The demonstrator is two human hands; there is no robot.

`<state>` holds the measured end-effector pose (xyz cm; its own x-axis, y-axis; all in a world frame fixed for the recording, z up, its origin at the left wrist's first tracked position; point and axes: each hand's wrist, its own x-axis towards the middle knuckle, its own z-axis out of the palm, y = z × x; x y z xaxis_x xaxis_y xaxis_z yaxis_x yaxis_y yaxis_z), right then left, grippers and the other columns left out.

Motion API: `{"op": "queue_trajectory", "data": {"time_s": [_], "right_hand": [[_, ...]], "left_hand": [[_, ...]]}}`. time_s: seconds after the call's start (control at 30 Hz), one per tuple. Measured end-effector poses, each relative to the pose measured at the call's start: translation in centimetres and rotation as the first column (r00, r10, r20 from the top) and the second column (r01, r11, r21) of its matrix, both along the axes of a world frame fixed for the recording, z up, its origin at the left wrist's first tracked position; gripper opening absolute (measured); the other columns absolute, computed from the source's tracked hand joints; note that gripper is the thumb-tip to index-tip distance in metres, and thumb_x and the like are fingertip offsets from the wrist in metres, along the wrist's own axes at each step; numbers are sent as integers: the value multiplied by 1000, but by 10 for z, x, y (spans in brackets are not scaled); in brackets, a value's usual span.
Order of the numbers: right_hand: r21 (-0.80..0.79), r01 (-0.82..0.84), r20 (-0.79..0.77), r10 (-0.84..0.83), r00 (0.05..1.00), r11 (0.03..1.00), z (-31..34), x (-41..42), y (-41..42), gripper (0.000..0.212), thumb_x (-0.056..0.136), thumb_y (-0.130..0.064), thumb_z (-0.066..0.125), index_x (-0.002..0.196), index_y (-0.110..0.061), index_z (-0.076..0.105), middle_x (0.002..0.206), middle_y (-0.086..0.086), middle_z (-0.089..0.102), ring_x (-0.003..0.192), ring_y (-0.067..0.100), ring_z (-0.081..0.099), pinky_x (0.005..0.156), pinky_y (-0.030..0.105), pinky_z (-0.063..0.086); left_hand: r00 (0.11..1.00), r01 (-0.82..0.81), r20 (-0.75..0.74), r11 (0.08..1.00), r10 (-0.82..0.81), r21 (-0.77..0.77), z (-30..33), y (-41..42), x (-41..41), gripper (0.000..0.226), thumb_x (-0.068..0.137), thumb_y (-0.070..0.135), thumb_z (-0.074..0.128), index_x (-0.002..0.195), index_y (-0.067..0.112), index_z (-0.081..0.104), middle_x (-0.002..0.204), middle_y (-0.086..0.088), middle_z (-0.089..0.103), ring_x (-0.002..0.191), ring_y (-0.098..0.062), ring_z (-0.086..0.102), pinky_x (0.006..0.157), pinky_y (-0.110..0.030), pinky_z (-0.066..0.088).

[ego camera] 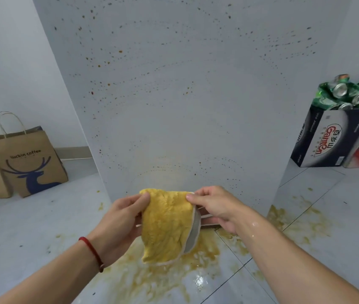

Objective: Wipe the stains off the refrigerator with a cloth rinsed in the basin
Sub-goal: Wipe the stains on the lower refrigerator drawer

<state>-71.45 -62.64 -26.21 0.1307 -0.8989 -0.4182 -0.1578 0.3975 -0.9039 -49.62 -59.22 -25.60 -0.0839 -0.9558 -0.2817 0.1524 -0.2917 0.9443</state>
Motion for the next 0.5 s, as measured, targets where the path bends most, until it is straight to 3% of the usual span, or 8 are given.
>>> {"op": "queue_trajectory", "data": {"time_s": [0.13, 0.3, 0.5], "right_hand": [[-32, 6, 21, -5, 1000, 999, 5, -5, -3, 11, 98, -14, 72, 97, -6, 65, 91, 12, 75, 80, 22, 72, 79, 41, 65], [-84, 5, 13, -4, 1000, 996, 4, -13, -6, 10, 102, -13, 66, 105, -3, 62, 109, 20, 76, 100, 31, 76, 91, 47, 62], [-67, -5, 91, 12, 996, 998, 10, -19, -7, 6, 103, -4, 61, 106, -3, 56, 98, 15, 71, 85, 23, 72, 83, 42, 63]], "left_hand": [[998, -5, 55, 1000, 3, 21, -14, -2, 7, 33, 102, 26, 56, 111, 0, 74, 103, -18, 75, 83, -24, 71, 67, -36, 60], [989, 12, 151, 999, -5, -44, -13, -1, 6, 20, 100, 18, 61, 109, 6, 74, 102, -15, 78, 84, -24, 74, 68, -33, 62], [970, -30, 238, 992, 59, -125, -10, -8, 12, 19, 97, 16, 65, 109, 3, 72, 97, -24, 76, 78, -26, 73, 68, -35, 62]]}}
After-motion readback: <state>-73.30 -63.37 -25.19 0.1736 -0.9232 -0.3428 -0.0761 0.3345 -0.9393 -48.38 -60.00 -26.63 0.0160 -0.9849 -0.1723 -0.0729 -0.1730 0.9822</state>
